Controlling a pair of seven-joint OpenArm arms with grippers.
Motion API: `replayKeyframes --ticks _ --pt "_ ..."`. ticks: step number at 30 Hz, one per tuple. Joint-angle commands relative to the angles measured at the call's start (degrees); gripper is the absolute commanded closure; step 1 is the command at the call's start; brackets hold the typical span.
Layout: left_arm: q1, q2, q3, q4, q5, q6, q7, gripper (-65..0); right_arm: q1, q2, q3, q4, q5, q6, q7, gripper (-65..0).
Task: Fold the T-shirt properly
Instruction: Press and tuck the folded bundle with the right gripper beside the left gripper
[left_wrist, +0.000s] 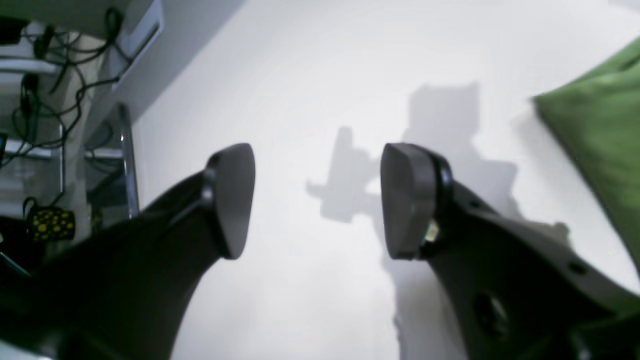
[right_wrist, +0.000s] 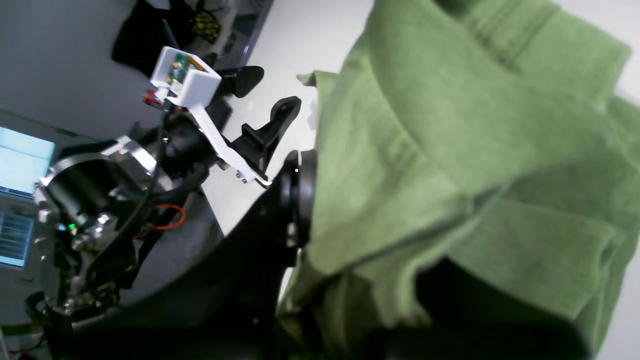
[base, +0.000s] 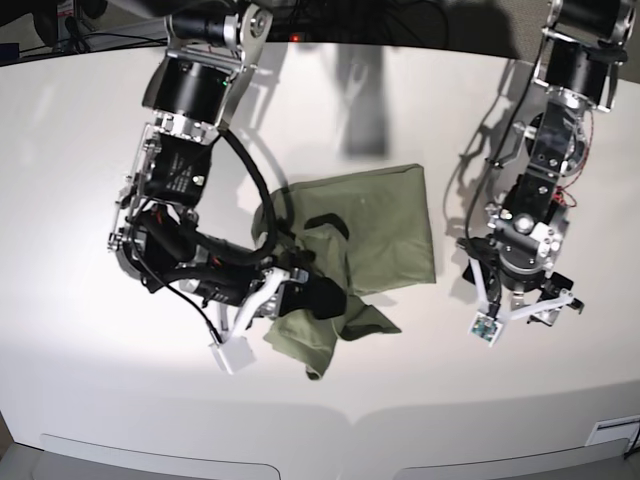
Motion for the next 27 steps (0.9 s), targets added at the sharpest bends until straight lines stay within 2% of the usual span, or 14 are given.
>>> replayKeyframes --ticks 1,5,8,10,12,19,23,27 --pt "-1.3 -0.7 -0.1 1.2 -0.3 1.0 -0.5 -38.6 1.3 -0.7 -0.2 0.9 1.8 0.3 1.1 0.0" --pt "-1.3 -1.6 -0.1 1.2 -3.4 0.9 -0.3 -38.7 0.6 -1.1 -1.0 0.9 1.8 0.3 1.0 0.0" --pt "-1.3 -1.6 -0.1 1.2 -4.3 0.9 -0.3 -38.6 -0.7 -1.1 -2.5 0.9 1.9 0.3 1.1 -15.1" --pt "-1.3 -1.6 -0.1 1.2 -4.3 0.9 -0.3 -38.7 -1.7 -1.1 -4.1 0.9 1.9 0.3 1.1 -19.4" --pt "-1.3 -1.6 -0.1 1.2 -4.3 0.9 -0.3 -38.7 -2.7 -1.1 -5.4 0.9 2.2 0.3 1.1 -19.5" --pt "-1.3 -1.6 -0.1 1.2 -4.2 0.9 -0.3 -38.6 -5.4 -1.1 -13.8 0.9 10.2 0.3 0.9 -19.5" --pt "-1.3 -1.6 -0.1 1.2 -4.2 0.9 -0.3 -38.7 -5.5 -1.1 -18.2 0.9 10.3 0.3 0.7 -19.5" --pt "-1.3 -1.6 -0.1 1.2 -4.3 0.9 0.8 -38.6 -4.3 -1.1 -19.0 0.9 9.7 0.3 1.5 -19.5"
